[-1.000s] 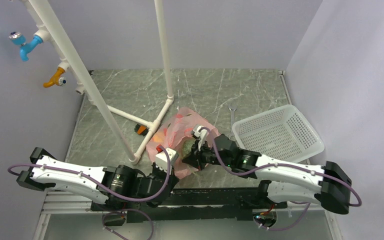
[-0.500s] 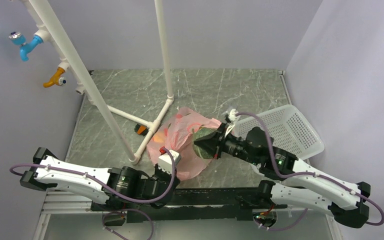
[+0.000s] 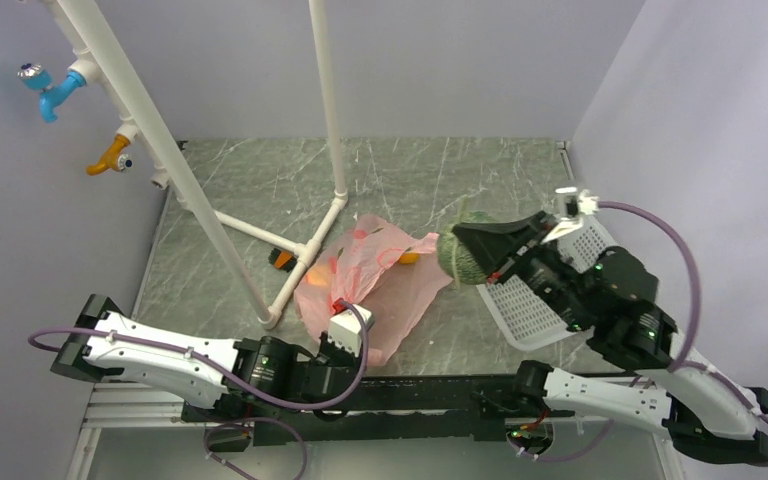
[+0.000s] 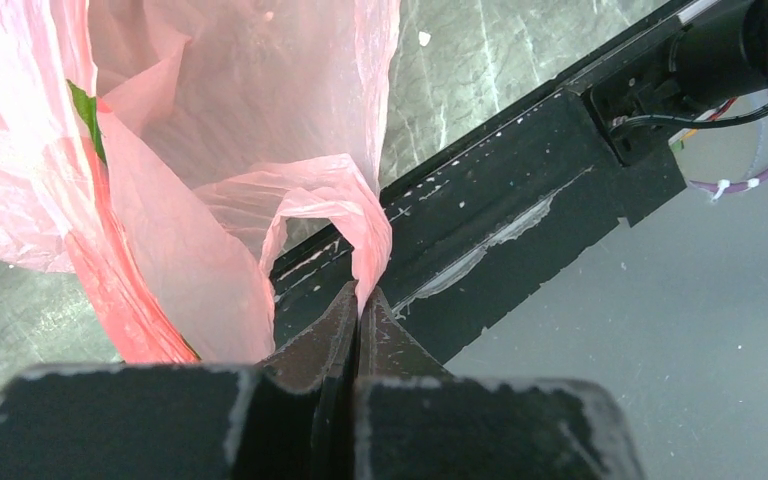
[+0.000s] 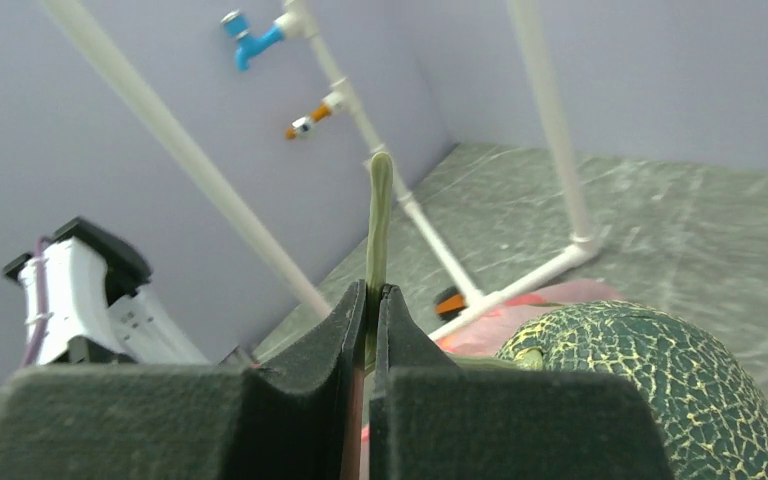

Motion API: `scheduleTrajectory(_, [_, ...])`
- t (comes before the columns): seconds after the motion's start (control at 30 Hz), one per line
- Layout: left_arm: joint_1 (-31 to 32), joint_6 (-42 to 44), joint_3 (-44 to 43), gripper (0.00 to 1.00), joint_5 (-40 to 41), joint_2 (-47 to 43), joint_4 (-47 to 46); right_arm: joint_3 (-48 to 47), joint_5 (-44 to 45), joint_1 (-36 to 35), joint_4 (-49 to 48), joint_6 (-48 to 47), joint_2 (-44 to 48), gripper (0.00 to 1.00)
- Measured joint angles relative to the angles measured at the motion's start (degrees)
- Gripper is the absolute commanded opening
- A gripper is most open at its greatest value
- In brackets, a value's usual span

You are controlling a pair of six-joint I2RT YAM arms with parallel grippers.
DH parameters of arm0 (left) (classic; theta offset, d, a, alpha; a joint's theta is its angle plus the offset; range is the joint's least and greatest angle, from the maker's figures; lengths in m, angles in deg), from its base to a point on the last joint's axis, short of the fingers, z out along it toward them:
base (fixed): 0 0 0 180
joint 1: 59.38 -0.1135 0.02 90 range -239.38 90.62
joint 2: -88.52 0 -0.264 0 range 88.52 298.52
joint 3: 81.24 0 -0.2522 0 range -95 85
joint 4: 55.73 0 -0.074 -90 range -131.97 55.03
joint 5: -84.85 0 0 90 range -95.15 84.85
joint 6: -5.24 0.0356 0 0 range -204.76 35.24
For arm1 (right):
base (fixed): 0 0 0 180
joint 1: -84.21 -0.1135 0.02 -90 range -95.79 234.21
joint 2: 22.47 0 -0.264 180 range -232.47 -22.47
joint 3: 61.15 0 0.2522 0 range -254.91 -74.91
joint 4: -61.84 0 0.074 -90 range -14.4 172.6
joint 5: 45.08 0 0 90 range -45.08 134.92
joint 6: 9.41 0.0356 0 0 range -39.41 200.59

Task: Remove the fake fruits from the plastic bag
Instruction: Place the fake fruit in the bin.

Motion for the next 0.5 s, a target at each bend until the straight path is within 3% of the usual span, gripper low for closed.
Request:
scheduleTrajectory(0.27, [0.0, -0.55, -0.44, 0.0, -0.02, -0.7, 0.15, -2.75, 16.55, 0.0, 7.48, -3.67, 8.26, 0.0])
scheduleTrajectory(0.5, [0.0, -0.85, -0.44, 0.0, -0.26, -2.23, 0.07, 1.9, 35.6, -0.02, 14.69, -0.42, 10.88, 0.0])
